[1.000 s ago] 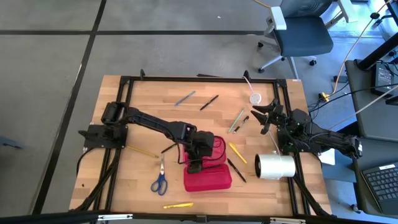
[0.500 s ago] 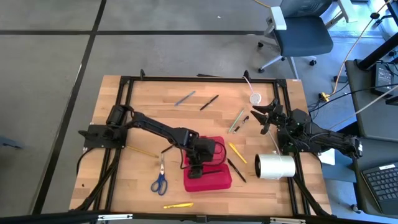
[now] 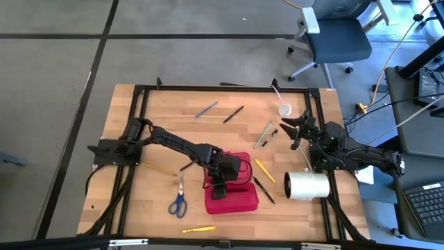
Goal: Pick & place school supplies into a supply box
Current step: Put the black and white pen into the red supply box
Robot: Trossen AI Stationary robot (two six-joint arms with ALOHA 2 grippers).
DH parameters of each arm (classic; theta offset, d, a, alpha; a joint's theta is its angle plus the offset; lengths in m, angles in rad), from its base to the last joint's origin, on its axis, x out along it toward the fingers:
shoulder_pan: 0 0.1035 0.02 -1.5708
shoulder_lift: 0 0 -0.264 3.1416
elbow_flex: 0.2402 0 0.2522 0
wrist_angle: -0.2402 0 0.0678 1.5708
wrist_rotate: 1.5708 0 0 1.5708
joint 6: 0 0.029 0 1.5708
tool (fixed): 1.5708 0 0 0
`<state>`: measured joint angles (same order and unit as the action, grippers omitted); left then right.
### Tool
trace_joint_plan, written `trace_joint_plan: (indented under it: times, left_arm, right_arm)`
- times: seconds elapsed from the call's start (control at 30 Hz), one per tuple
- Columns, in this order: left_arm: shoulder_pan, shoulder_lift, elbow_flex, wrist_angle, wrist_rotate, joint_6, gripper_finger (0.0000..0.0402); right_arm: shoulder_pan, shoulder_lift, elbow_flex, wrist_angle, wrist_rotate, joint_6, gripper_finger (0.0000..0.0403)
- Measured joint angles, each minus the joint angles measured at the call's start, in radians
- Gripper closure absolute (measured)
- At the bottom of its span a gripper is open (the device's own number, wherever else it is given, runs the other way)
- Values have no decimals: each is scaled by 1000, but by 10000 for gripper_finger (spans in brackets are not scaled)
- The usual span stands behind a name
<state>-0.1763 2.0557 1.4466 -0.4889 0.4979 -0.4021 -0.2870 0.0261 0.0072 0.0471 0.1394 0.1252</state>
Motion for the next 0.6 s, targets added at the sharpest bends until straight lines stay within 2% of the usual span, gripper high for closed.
trace_joint_plan:
  times: [0.23, 0.47, 0.6]
  left_arm:
    - [30, -95, 0, -170, -36, 13, 327]
    - [33, -193, 0, -279, -295, 136, 327]
    - [24, -251, 0, -335, -447, 153, 327]
  right_arm:
    - [0, 0, 0, 0, 0, 0, 265]
    - [0, 0, 0, 14, 0, -3, 265]
    - [0, 0, 0, 21, 52, 20, 265]
